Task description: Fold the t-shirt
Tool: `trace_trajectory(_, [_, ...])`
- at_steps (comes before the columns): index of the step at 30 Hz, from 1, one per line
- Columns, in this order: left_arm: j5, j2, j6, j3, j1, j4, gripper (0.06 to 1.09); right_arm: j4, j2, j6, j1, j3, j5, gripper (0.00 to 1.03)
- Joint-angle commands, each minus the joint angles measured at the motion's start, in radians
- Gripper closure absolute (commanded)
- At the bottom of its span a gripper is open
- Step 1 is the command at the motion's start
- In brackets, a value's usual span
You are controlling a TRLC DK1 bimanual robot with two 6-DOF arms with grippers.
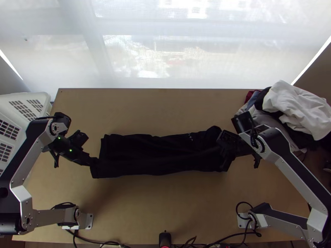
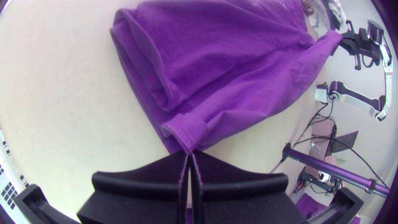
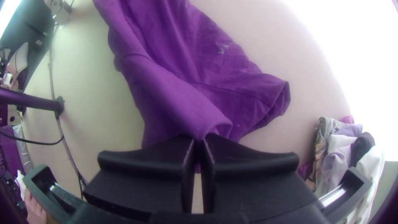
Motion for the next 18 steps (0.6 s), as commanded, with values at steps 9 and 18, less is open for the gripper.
trace_trajectory(9, [0.006,0.076,-0.164,0.182,-0.042,0.217,1.05,0.126,0.228,-0.012,-0.097,0.109,-0.01,1.0])
trace_trajectory(18, [-0.017,0.171,-0.219,0.221,-0.082,0.346,1.05,0.174,0.326,-0.013,-0.136,0.126,-0.015,1.0])
